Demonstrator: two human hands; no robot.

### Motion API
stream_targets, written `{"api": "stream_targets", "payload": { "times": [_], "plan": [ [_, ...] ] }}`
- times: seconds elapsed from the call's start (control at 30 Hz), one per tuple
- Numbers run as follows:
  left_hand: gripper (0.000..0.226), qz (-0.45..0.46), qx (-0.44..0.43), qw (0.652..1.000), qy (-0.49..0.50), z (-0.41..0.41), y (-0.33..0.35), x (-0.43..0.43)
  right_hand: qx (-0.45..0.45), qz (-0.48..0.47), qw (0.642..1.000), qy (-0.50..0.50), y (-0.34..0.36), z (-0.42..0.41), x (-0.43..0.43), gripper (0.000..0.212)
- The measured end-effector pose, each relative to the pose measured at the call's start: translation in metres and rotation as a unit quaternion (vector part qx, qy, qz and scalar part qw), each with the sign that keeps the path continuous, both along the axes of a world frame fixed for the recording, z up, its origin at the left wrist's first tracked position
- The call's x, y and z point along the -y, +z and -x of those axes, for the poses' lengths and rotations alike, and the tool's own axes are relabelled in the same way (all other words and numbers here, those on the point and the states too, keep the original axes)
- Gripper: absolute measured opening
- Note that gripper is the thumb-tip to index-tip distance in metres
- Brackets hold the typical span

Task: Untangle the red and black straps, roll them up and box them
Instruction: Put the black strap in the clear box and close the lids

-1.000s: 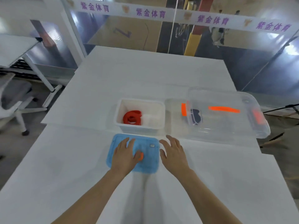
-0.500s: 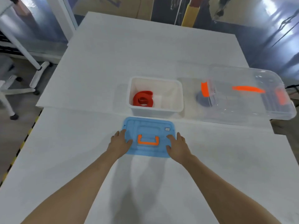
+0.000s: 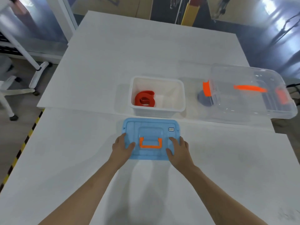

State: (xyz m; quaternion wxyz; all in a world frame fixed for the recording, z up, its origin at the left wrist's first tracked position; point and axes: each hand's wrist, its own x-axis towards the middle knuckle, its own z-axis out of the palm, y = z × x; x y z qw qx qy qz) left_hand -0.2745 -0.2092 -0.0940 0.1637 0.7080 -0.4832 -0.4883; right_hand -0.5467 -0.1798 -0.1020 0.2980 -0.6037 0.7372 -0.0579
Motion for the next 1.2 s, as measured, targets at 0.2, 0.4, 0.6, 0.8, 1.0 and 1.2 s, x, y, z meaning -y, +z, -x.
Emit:
{"api": "stream_targets", "payload": {
  "times": [0.2,0.4,0.6,0.8,1.0,1.2],
  "plan": [
    [0.069,0.115,-0.029,0.993,0.025,-0.002,0.044,-0.006,-0.017,0.124,0.992,-0.011,0.035,-0.004,0.003,0.058],
    [0.071,0.173,-0.021,0.985,0.016,0.013,0.086,0.053,-0.020,0.174,0.984,-0.038,0.073,0.002,0.074,0.055],
    [0.077,0.127,-0.003,0.992,-0.006,0.027,0.100,0.139,-0.055,0.128,0.988,-0.062,0.094,0.014,0.159,0.050],
    [0.076,0.069,0.113,0.989,-0.067,0.036,0.078,0.180,-0.058,0.060,0.996,-0.033,0.083,0.018,0.193,0.054],
    [0.054,0.092,0.129,0.982,-0.104,0.033,0.063,0.186,-0.078,0.054,0.995,-0.011,0.070,0.022,0.194,0.057],
    [0.081,0.079,0.139,0.978,-0.133,0.035,0.061,0.192,-0.079,0.033,0.996,0.007,0.066,0.026,0.199,0.064]
  ]
}}
